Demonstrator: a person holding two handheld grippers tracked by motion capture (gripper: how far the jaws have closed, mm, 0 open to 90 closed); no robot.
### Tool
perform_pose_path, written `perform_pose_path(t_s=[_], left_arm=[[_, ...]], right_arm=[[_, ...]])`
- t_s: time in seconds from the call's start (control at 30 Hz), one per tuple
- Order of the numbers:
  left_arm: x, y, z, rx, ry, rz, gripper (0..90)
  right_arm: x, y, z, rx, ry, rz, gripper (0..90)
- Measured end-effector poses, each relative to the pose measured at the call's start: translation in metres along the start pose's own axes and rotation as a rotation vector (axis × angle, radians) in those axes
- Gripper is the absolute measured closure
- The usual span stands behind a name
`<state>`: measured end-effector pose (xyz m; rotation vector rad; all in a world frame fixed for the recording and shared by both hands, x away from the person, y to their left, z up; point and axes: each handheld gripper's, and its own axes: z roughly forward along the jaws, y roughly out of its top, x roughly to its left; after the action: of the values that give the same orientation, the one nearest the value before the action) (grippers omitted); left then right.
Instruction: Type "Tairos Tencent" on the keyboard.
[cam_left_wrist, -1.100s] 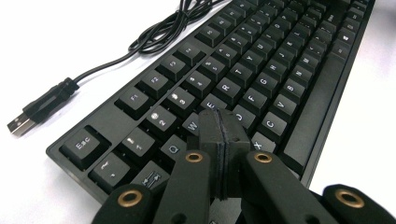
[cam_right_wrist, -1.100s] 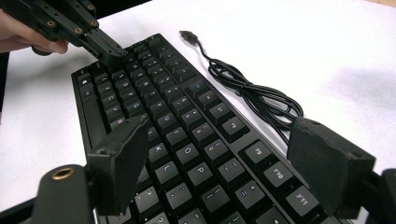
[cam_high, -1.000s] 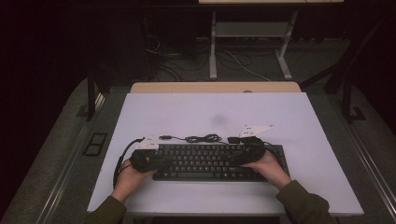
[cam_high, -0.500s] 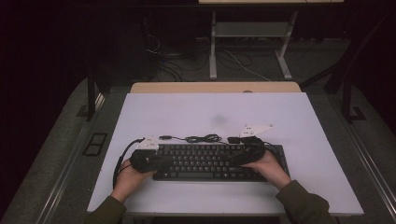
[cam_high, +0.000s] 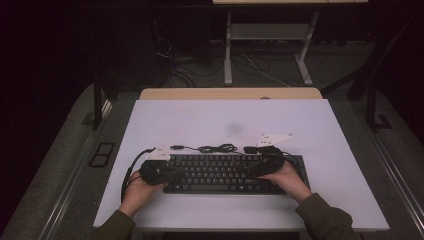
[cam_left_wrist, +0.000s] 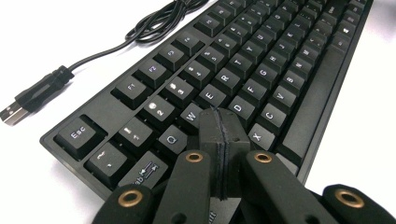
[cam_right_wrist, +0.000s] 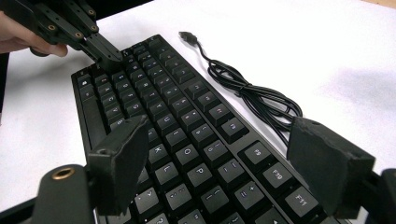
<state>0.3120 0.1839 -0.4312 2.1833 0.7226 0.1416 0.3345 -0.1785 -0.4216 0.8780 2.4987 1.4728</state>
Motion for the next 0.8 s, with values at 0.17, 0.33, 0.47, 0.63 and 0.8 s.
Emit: perform_pose_path(t_s=[0.17, 0.33, 0.47, 0.63, 0.8], left_arm=[[-0.0022, 0.0019, -0.0004, -0.015, -0.005, -0.001, 89.3], [-0.0023, 0.0027, -0.0010, -0.032, -0.005, -0.007, 87.5], [-0.0028, 0.0036, -0.0012, -0.048, -0.010, -0.018, 79.8], [-0.0070, 0.0070, 0.0010, -0.073, -0.006, -0.018, 64.3], [-0.0100, 0.0091, 0.0044, -0.081, 0.007, -0.005, 49.0]], right_arm=[[-0.0001, -0.0001, 0.0000, 0.000, 0.000, 0.000, 20.5], [-0.0007, -0.0004, 0.0002, 0.000, -0.001, 0.001, 20.5], [-0.0007, -0.0002, 0.0000, 0.000, -0.001, 0.001, 20.5], [-0.0011, 0.0002, -0.0003, 0.001, 0.001, 0.002, 20.7], [-0.0019, 0.0003, -0.0005, -0.005, 0.001, 0.004, 20.9]])
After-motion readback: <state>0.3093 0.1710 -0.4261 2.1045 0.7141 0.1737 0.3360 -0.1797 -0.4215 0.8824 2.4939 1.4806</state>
